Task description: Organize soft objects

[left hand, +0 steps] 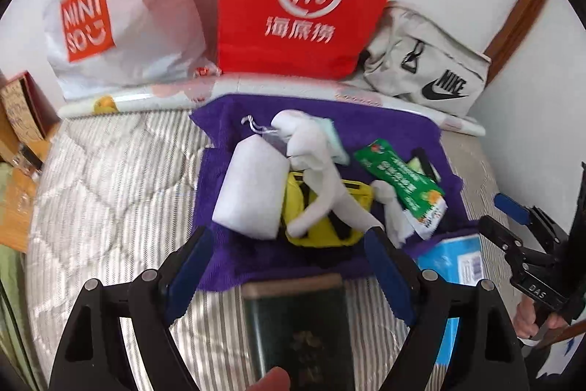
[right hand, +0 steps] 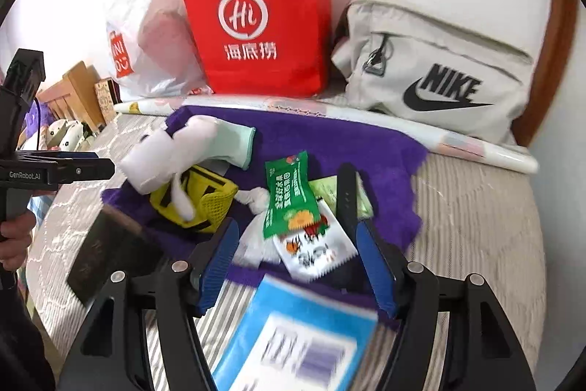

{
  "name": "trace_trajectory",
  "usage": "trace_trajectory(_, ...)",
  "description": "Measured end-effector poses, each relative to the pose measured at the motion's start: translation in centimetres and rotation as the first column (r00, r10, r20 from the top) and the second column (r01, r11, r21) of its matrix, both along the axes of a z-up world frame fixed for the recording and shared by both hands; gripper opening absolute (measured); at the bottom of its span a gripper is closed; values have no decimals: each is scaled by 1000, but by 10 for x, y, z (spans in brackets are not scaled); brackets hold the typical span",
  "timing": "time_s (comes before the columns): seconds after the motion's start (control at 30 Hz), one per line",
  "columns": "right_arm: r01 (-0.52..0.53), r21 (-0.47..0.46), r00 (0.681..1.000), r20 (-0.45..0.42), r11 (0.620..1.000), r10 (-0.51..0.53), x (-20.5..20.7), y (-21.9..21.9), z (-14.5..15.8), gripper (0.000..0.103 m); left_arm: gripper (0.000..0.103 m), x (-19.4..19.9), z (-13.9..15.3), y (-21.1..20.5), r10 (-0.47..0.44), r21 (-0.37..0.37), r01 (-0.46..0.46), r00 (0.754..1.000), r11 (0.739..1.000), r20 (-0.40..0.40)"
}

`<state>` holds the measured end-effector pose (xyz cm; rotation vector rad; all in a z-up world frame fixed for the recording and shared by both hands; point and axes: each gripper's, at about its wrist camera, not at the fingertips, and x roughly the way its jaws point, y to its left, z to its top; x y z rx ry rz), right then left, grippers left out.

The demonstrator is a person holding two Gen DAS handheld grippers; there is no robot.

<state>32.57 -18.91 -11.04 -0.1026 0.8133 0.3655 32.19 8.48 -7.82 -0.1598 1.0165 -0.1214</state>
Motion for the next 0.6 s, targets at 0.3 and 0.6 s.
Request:
trace_trajectory(0.3, 99, 39, 993, 57, 994, -101, -77, -31, 42, 78, 83, -80, 57, -42, -22, 78, 12, 991, 997, 134)
trace_trajectory(0.6, 157, 164, 981, 84, 974, -172, -169, -60, 69, 98, 85, -177, 84, -80, -62, 104, 39, 972, 994, 226)
